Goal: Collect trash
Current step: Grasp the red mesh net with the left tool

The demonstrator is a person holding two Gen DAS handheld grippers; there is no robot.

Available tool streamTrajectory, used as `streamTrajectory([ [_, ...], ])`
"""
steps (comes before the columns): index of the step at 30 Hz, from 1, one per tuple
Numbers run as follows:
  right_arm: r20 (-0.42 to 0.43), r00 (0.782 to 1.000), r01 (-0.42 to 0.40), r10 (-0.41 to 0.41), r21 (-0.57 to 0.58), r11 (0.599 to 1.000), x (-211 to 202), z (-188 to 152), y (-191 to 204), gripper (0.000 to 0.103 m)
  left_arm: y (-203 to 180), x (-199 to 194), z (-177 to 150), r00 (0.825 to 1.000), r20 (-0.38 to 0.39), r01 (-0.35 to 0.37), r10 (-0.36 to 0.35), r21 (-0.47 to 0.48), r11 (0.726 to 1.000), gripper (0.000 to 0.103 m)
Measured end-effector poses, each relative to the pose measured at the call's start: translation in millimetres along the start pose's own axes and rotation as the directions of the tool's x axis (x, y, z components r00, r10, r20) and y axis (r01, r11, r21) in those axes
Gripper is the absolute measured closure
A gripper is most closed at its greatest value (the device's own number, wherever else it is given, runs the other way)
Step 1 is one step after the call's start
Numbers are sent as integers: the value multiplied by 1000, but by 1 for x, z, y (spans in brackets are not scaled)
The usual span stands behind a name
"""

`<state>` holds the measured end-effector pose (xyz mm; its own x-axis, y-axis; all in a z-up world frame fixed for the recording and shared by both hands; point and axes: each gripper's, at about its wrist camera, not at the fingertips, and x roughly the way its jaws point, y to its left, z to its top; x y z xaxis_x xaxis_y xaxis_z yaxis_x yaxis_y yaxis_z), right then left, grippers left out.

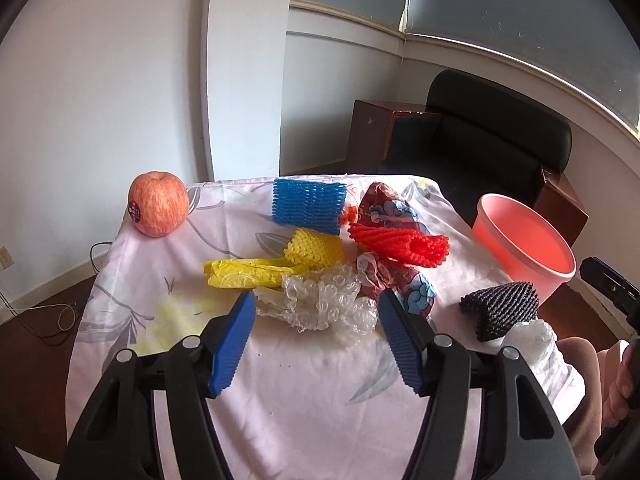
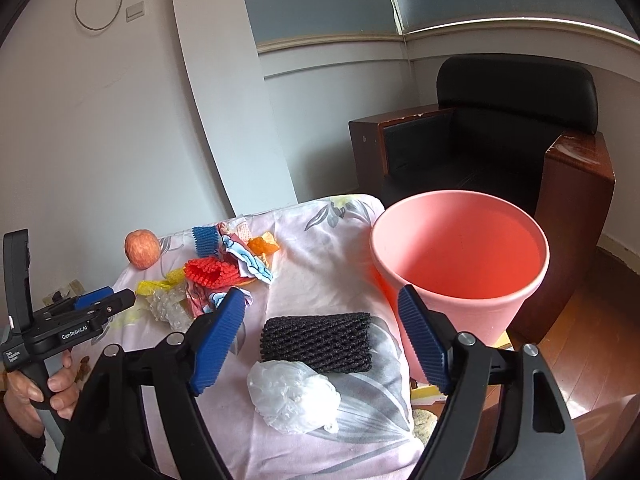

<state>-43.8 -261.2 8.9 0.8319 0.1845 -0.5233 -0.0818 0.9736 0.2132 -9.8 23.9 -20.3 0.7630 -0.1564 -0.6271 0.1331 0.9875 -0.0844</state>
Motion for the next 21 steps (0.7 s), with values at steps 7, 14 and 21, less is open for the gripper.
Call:
streamTrajectory([
  [7, -40, 999, -16, 16, 5, 1000, 0, -9, -8, 29, 13, 16, -10, 997, -70, 29, -32, -45, 999, 62],
  [14, -67, 997, -33, 35, 36, 999, 5, -12, -16, 37, -8, 17, 14, 986, -33, 160, -162, -56, 985, 62],
  [21, -81, 996, -37, 42, 63, 997, 6, -12, -25, 42, -42, 40, 38, 982, -37, 187, -187, -20, 982, 62],
])
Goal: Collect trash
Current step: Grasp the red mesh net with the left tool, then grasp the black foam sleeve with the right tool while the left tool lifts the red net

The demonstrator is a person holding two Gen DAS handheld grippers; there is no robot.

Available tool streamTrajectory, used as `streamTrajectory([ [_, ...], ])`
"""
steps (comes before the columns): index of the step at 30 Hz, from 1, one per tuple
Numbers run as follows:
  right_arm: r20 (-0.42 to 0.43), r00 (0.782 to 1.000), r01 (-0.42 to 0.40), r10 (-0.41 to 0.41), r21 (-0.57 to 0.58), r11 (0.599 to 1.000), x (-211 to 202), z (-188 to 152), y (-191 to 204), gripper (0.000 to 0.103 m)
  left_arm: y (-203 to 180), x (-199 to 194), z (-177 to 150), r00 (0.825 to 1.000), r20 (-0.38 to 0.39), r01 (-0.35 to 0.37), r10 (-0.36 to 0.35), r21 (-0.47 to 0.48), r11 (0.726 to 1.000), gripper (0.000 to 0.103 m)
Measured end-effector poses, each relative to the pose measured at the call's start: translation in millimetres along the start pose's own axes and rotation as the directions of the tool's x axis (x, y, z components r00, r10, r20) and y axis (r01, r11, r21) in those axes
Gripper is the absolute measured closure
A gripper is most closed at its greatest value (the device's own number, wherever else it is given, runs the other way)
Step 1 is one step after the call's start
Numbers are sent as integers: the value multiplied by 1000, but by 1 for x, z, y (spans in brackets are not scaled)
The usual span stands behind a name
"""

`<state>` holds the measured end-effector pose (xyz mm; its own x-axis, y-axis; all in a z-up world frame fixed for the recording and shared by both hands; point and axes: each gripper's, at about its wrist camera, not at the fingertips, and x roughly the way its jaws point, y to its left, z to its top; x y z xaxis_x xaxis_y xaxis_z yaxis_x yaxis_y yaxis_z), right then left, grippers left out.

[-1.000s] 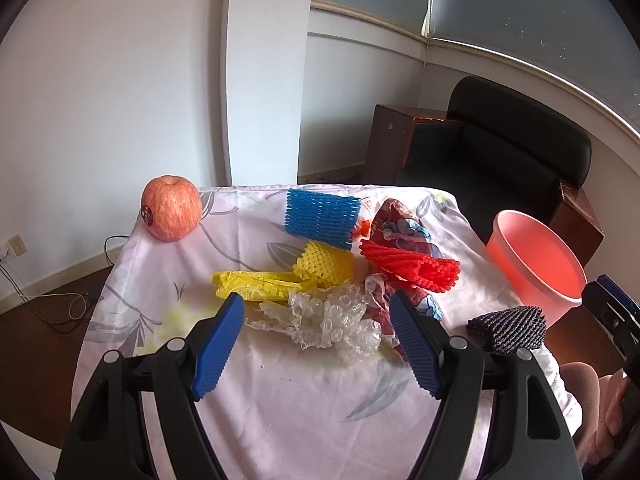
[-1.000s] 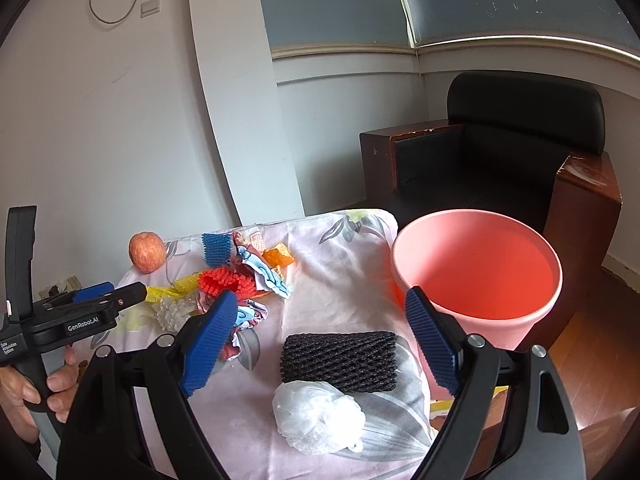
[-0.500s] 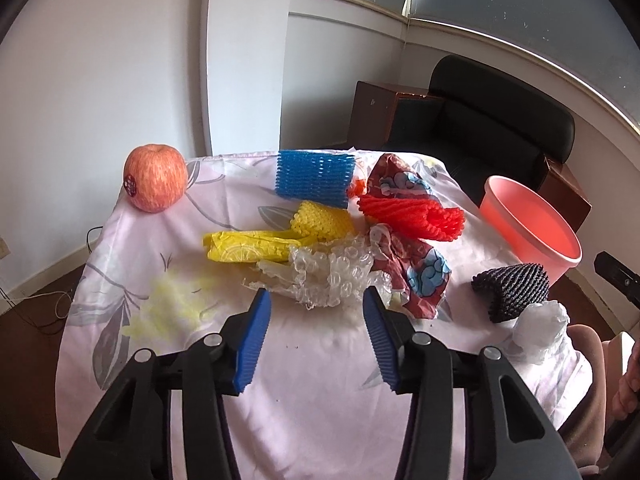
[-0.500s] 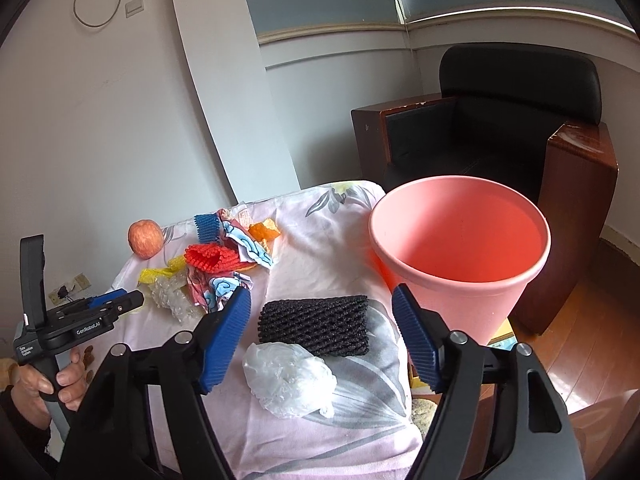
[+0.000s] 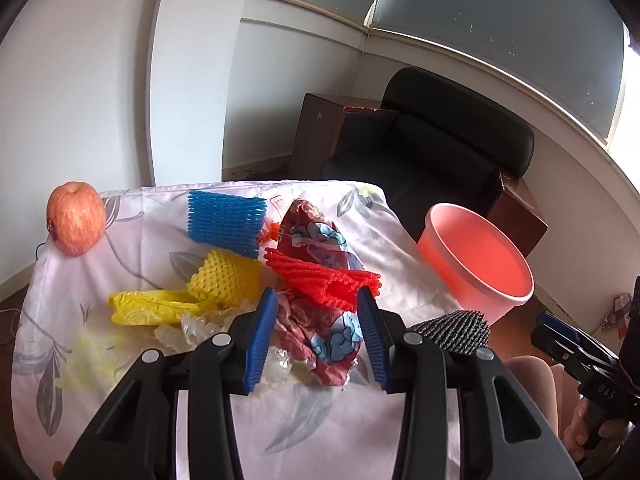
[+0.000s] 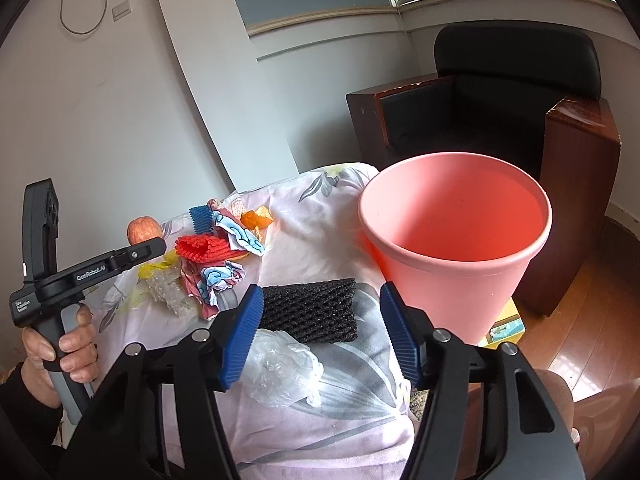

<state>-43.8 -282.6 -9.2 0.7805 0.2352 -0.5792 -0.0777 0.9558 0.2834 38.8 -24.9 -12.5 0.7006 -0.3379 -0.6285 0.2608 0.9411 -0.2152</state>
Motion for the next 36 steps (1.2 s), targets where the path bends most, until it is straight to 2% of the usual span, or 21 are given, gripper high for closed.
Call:
streamTrajectory([
  [3, -3, 1000, -7, 7, 13, 1000, -1, 1, -5, 42, -4, 14, 6, 1000, -18, -11, 11, 5, 1000, 64],
  [5, -10, 1000, -11, 11, 18, 1000, 1, 2, -8, 42, -4, 21, 8, 999, -32, -24, 25, 12, 1000, 70],
  [7, -18, 1000, -20, 21, 24, 1000, 2, 3, -11, 42, -4, 28, 10, 998, -52, -21, 22, 17, 1000, 87],
  [10, -30, 999, -38, 39, 28, 999, 4, 4, -15, 42, -2, 29, 12, 998, -64, -22, 23, 18, 1000, 95],
  [14, -51, 997, -59, 60, 25, 998, 7, 4, -17, 44, 1, 21, 13, 998, -57, -30, 31, 17, 999, 97],
  [21, -119, 988, -98, 103, 53, 994, 23, 5, -25, 56, 3, -10, 20, 1000, -11, -25, 25, 4, 1000, 98],
  [31, -227, 964, -116, 139, 110, 987, 65, 1, -30, 57, 0, -35, 28, 1000, 9, -30, 30, 5, 1000, 98],
  [32, -239, 961, -117, 141, 111, 987, 69, -1, -30, 62, 0, -35, 29, 999, 9, -31, 31, 4, 1000, 98],
  [33, -250, 957, -123, 149, 115, 986, 71, -2, -30, 74, -1, -35, 29, 1000, 7, -31, 31, 5, 1000, 98],
  [36, -257, 950, -152, 178, 119, 981, 72, -4, -27, 92, -5, -36, 31, 1000, 7, -27, 26, 11, 1000, 98],
])
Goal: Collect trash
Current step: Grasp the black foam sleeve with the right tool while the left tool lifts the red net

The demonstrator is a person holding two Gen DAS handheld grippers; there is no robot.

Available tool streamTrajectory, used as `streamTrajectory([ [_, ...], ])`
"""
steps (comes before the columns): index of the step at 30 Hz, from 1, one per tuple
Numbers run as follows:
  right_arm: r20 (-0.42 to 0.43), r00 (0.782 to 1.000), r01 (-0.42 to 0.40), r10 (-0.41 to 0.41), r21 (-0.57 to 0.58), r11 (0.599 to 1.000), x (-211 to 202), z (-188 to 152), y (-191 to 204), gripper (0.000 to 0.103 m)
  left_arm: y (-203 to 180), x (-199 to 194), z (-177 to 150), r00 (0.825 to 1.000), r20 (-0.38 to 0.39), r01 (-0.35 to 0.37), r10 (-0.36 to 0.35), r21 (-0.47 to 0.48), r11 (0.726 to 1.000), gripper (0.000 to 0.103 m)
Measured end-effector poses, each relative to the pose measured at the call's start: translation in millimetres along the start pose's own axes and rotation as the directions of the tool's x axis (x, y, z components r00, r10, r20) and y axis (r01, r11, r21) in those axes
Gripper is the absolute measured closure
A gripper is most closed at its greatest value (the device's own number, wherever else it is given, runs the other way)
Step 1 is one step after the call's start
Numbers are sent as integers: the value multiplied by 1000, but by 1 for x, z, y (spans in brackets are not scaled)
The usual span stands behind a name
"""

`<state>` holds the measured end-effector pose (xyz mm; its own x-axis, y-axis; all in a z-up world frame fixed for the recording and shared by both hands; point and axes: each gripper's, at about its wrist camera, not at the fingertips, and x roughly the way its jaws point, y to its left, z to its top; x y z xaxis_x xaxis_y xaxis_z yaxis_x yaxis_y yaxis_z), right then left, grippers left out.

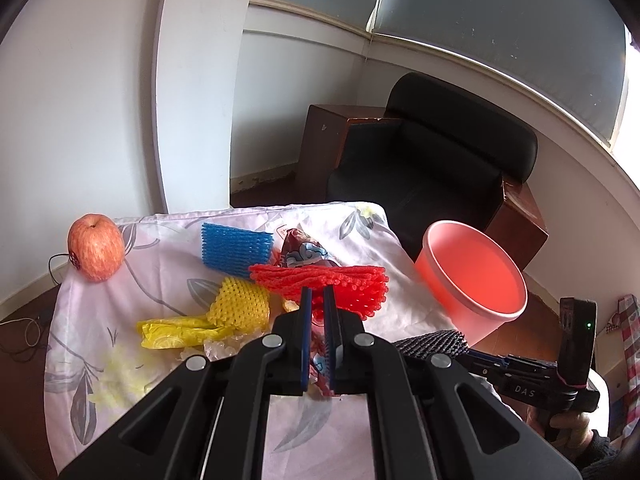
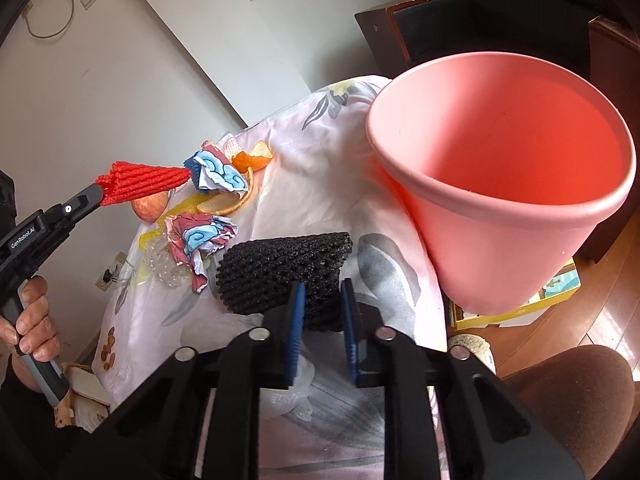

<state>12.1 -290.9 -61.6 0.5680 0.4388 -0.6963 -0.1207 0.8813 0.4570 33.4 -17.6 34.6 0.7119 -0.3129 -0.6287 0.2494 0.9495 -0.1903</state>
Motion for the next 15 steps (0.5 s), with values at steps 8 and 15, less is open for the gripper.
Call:
streamTrajectory([
  [8, 109, 993, -41, 46, -43, 998, -30, 8, 10, 97, -19, -2, 14, 998, 33, 43, -44, 33, 999, 98],
  [15, 265, 964, -3, 7, -13, 1000, -73, 26, 0, 97, -52, 8, 29, 992, 50, 112, -117, 85, 990, 98],
])
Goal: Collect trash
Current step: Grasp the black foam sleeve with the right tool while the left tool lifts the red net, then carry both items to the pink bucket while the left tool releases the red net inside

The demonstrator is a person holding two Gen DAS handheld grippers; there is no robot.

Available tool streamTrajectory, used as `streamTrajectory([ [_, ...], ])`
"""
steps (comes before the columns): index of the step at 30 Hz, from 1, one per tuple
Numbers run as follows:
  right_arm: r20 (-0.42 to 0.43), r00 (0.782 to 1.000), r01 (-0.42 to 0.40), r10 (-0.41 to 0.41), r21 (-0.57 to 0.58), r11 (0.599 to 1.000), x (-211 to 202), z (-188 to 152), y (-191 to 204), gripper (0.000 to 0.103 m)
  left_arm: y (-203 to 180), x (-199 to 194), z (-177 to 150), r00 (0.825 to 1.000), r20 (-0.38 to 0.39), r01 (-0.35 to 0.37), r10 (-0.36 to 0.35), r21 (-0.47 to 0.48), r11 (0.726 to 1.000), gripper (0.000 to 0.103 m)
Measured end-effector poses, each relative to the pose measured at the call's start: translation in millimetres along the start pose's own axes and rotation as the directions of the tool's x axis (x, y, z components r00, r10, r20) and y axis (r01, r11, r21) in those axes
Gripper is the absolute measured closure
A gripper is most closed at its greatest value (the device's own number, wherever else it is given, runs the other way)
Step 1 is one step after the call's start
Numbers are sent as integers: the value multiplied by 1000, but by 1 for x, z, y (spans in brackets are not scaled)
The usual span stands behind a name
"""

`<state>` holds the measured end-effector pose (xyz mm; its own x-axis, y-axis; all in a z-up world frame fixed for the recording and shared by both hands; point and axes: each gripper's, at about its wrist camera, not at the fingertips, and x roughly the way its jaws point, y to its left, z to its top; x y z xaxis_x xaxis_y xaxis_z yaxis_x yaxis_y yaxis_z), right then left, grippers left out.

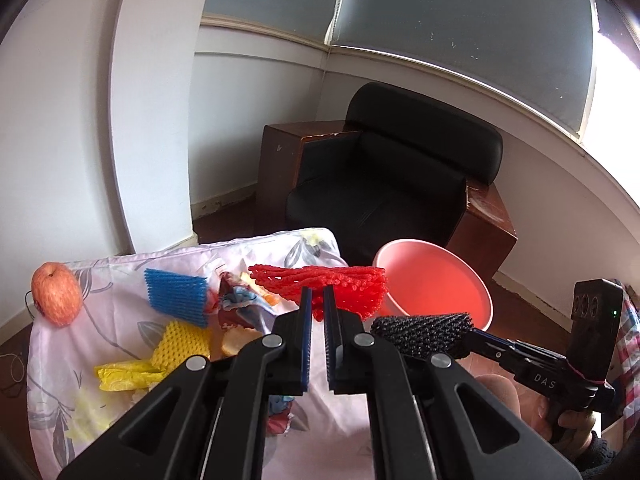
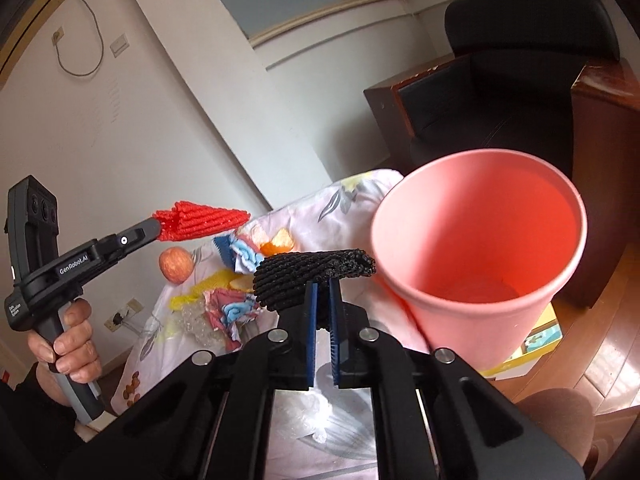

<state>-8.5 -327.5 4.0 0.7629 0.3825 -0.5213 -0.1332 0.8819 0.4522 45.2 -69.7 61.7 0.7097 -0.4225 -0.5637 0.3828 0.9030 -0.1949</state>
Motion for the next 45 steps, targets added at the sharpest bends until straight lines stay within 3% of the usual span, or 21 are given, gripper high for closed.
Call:
streamTrajectory([
  [4, 70, 992, 107, -108, 18, 994, -16, 12, -17, 97, -23, 13, 8, 998, 1, 60, -60, 30, 998, 98],
  [11, 79, 969, 226, -234, 91, 970, -22, 14, -48, 97, -66, 46, 12, 986, -44, 163, -159, 88, 983, 98],
  [19, 58, 942, 323, -330, 99, 941, -11, 6, -61, 97, -103, 97, 6, 972, -146, 204, -185, 124, 971, 98],
  [27, 53, 935, 343, -350, 99, 934, -4, 6, -70, 97, -120, 136, -4, 960, -224, 199, -165, 138, 970, 98],
  [39, 54, 935, 341, -350, 125, 932, 0, 8, -73, 97, -127, 157, -9, 960, -248, 172, -133, 142, 975, 97],
  [44, 41, 939, 334, -342, 145, 932, 3, 8, -76, 96, -122, 155, -9, 962, -240, 163, -127, 134, 978, 89],
  [45, 38, 939, 332, -341, 148, 932, 3, 9, -77, 96, -121, 154, -9, 963, -238, 159, -124, 133, 978, 80],
])
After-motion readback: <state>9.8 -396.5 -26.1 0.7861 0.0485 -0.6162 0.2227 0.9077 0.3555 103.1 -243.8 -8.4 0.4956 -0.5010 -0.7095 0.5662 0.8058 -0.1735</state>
